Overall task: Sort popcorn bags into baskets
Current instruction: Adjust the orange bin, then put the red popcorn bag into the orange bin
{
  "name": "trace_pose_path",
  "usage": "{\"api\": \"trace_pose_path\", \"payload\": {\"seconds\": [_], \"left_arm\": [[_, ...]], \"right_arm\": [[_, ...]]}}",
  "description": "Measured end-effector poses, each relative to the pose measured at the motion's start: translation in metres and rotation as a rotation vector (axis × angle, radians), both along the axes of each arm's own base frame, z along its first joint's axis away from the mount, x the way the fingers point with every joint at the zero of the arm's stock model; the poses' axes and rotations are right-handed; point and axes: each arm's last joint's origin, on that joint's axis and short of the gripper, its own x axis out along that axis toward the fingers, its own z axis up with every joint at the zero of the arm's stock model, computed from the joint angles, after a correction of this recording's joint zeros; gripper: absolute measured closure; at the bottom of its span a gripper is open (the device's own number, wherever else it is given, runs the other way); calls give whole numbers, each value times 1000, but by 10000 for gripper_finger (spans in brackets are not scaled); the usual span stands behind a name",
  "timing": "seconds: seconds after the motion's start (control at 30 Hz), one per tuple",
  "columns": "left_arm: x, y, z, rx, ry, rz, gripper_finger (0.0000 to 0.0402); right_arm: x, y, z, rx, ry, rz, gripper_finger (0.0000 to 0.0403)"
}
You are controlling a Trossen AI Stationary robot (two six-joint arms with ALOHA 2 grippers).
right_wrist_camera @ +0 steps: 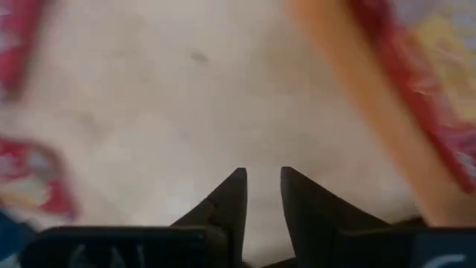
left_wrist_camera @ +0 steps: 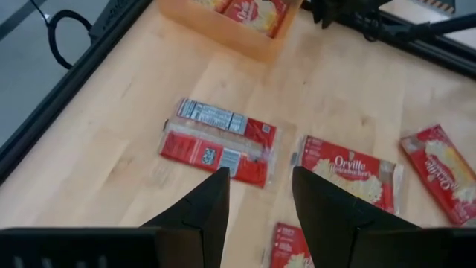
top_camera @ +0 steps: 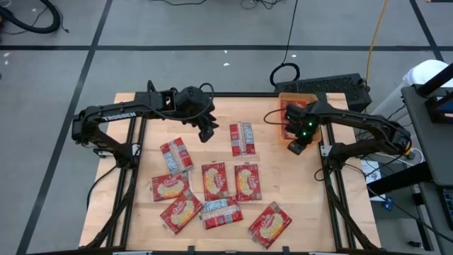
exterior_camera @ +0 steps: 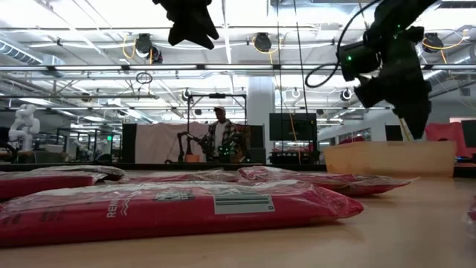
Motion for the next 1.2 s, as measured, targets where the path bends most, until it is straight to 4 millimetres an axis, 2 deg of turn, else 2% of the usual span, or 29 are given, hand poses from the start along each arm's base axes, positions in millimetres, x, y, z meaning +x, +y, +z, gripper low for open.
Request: {"api": "trace_pose_path", "payload": {"seconds": [0.17,0.53,0.77,0.87,1.0,1.2], "left_arm": [[-1,0,-1,0,18,-4,252],[-1,-2,-1,-40,16,60,252],[-1,-1,-2,-33,18,89,252],[-4,-2,-4,-47,50,111,252],[-11,-2,-11,-89,130,230,252],[-25,-4,-49,-221,327,409,252]], "right_arm": [[0,-4,-8,-104,15,26,343],[1,-13,-9,-307,64,105,355],[0,-18,-7,-313,43,119,356],[0,-15,0,-263,-41,97,356],[1,-8,16,-227,-144,46,356],[3,-3,48,-230,-372,-60,356]]}}
